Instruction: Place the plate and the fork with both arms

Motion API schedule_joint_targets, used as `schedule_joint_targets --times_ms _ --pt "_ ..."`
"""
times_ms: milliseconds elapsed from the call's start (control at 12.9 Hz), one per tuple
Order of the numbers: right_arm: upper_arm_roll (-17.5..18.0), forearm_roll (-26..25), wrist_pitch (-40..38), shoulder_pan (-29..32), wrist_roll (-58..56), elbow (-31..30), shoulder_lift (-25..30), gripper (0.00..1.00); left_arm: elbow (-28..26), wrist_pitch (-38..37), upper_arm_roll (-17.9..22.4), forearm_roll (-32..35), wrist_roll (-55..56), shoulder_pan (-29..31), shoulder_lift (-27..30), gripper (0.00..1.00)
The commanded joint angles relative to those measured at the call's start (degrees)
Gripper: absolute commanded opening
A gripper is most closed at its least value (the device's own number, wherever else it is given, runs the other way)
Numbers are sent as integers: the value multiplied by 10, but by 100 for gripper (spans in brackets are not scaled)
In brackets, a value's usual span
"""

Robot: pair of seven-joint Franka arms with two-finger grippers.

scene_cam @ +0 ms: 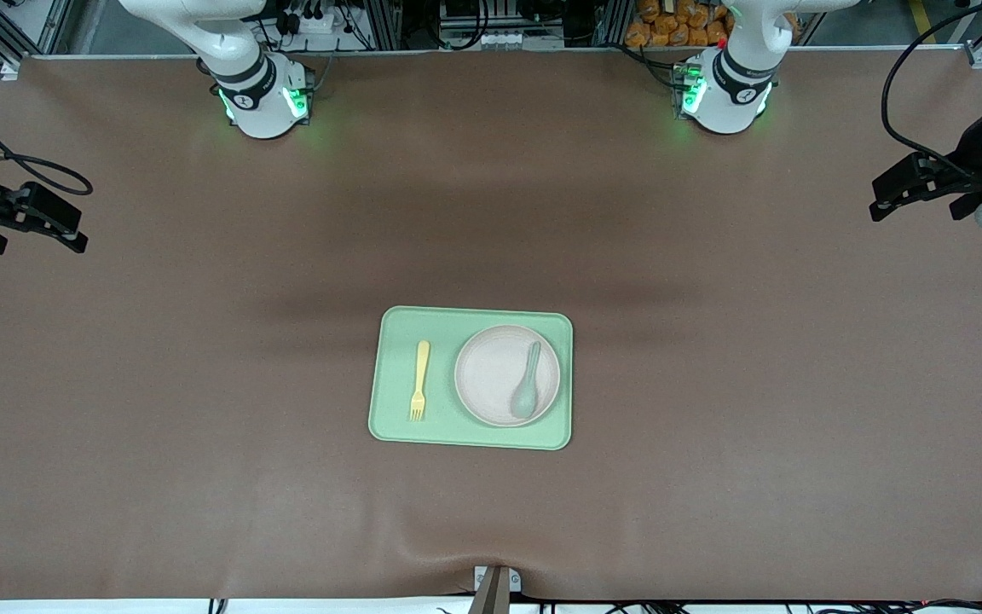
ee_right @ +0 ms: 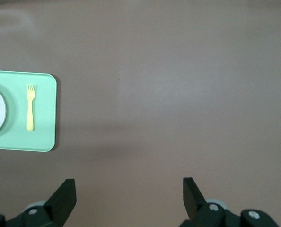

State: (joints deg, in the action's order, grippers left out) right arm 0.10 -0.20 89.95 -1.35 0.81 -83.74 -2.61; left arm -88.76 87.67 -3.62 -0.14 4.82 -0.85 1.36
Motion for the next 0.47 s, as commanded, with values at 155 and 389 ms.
schedule_joint_targets --times_ms 155,389 --pt "1 -1 4 -1 7 -15 13 100 1 0 -2 -10 -1 1 3 100" --pt "1 -1 5 -1 7 -14 13 100 1 -1 0 -11 -40 2 5 100"
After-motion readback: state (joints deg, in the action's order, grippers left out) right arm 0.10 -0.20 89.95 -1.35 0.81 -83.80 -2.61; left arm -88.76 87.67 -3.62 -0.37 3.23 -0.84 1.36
